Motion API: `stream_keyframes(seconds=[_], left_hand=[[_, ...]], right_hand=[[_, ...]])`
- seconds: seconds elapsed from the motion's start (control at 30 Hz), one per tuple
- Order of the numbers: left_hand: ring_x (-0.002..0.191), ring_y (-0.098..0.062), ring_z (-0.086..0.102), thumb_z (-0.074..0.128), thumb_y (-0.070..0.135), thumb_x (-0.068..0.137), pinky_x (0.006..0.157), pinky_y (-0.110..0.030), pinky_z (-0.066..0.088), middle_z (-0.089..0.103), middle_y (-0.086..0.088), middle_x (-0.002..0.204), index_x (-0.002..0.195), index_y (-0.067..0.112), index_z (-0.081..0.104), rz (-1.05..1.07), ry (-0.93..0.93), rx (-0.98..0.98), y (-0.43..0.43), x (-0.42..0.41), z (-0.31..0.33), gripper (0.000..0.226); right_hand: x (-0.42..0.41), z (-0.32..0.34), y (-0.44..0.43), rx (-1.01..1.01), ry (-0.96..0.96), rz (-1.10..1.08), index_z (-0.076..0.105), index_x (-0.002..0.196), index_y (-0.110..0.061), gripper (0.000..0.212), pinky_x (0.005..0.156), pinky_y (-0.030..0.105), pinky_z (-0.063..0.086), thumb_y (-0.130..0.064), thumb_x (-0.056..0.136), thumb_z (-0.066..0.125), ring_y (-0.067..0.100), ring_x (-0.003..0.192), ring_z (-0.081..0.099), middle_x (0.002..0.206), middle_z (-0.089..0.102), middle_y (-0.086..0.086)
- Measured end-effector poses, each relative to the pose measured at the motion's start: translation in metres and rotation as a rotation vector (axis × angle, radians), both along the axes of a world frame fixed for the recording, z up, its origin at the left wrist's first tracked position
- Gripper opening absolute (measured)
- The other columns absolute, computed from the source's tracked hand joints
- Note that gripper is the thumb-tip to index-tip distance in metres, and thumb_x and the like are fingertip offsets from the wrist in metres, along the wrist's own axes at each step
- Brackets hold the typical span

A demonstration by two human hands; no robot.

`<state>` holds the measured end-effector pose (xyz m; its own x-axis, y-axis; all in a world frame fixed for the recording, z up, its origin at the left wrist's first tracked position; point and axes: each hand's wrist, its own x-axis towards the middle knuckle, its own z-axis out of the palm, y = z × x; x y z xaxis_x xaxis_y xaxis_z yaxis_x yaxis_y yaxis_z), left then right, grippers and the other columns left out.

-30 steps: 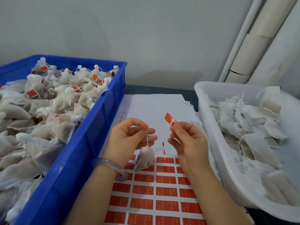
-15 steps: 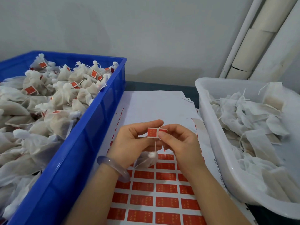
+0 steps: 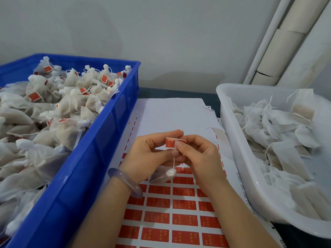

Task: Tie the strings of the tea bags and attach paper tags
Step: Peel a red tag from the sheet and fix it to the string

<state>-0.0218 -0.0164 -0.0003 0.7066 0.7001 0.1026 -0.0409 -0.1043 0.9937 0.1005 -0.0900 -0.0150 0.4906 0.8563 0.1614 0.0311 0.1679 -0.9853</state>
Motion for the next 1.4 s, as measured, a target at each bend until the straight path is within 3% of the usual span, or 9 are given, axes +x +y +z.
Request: stream_keyframes(seconds=[0.17,0.4,0.57,0.7,0.8,0.93,1.13,1.27,1.4], left_hand=[[0.09,-0.012,0.07,0.062,0.003,0.083,0.072,-0.025,0.057,0.07,0.012,0.108,0.114,0.026,0.065,-0.019,0.0,0.027,0.0007,-0.0001,-0.0009,0.039],[0.088,-0.014,0.07,0.063,0.005,0.082,0.071,-0.025,0.057,0.069,0.014,0.109,0.114,0.031,0.063,-0.052,0.007,0.043,0.0013,-0.0012,-0.0002,0.041],[0.09,-0.009,0.069,0.071,0.036,0.06,0.07,-0.023,0.056,0.067,0.017,0.108,0.116,0.038,0.057,0.055,0.011,0.07,0.0012,-0.0022,0.0002,0.058],[0.073,-0.012,0.071,0.068,0.032,0.06,0.059,-0.017,0.054,0.072,0.008,0.081,0.101,0.026,0.062,0.176,-0.031,0.055,0.0025,0.0003,0.0002,0.042],[0.071,-0.014,0.071,0.067,0.023,0.065,0.059,-0.018,0.054,0.073,0.003,0.074,0.094,0.02,0.063,0.201,-0.064,0.052,0.0033,0.001,-0.0006,0.03],[0.07,-0.014,0.071,0.069,0.016,0.071,0.059,-0.018,0.054,0.072,0.003,0.073,0.092,0.018,0.063,0.204,-0.078,0.043,0.0041,0.0021,-0.001,0.022],[0.068,-0.009,0.068,0.07,0.04,0.058,0.057,-0.019,0.055,0.067,0.008,0.078,0.086,0.018,0.058,0.367,-0.019,0.136,0.0025,0.0043,-0.0056,0.038],[0.06,-0.011,0.062,0.068,0.04,0.064,0.055,-0.015,0.053,0.063,0.007,0.066,0.072,0.02,0.059,0.391,0.011,0.257,0.0021,0.0036,-0.0055,0.023],[0.075,-0.003,0.066,0.064,0.038,0.064,0.064,-0.016,0.055,0.069,0.018,0.077,0.087,0.033,0.067,0.291,0.014,0.259,0.0011,0.0036,-0.0016,0.024]], right_hand=[[0.0015,0.0012,0.0008,-0.022,0.12,0.036,0.072,0.079,-0.02,0.011,0.067,0.036,0.058,-0.009,0.079,0.07,0.024,0.068,0.07,0.076,0.072,0.006],[0.0028,0.0013,0.0005,-0.02,0.1,0.021,0.073,0.075,-0.023,0.015,0.066,0.032,0.056,-0.009,0.08,0.07,0.024,0.069,0.07,0.075,0.072,0.006],[0.0033,0.0011,0.0006,0.001,0.04,-0.037,0.072,0.072,-0.026,0.017,0.068,0.031,0.056,-0.011,0.079,0.071,0.018,0.068,0.069,0.071,0.071,0.0],[0.0034,0.0011,0.0005,-0.006,-0.018,-0.067,0.069,0.076,-0.025,0.012,0.064,0.024,0.053,-0.014,0.079,0.071,0.011,0.065,0.065,0.073,0.071,-0.003],[0.0026,0.0009,0.0003,-0.011,-0.016,-0.053,0.069,0.082,-0.023,0.007,0.063,0.021,0.053,-0.016,0.08,0.071,0.011,0.068,0.066,0.075,0.071,-0.004],[0.0018,0.0021,0.0001,-0.006,-0.03,-0.027,0.068,0.086,-0.023,0.008,0.061,0.017,0.053,-0.017,0.081,0.068,0.008,0.068,0.067,0.075,0.071,-0.007],[-0.0006,0.001,-0.0008,-0.035,-0.102,-0.014,0.065,0.081,-0.03,0.006,0.06,0.011,0.05,-0.026,0.085,0.062,0.002,0.068,0.064,0.073,0.068,-0.018],[-0.0008,0.0018,-0.0008,-0.029,-0.099,0.026,0.065,0.084,-0.029,0.007,0.061,0.011,0.049,-0.025,0.087,0.059,0.002,0.069,0.063,0.072,0.067,-0.016],[0.0,0.001,-0.0008,-0.023,-0.093,0.041,0.066,0.087,-0.032,0.015,0.065,0.016,0.052,-0.022,0.09,0.056,0.005,0.077,0.065,0.079,0.069,-0.015]])
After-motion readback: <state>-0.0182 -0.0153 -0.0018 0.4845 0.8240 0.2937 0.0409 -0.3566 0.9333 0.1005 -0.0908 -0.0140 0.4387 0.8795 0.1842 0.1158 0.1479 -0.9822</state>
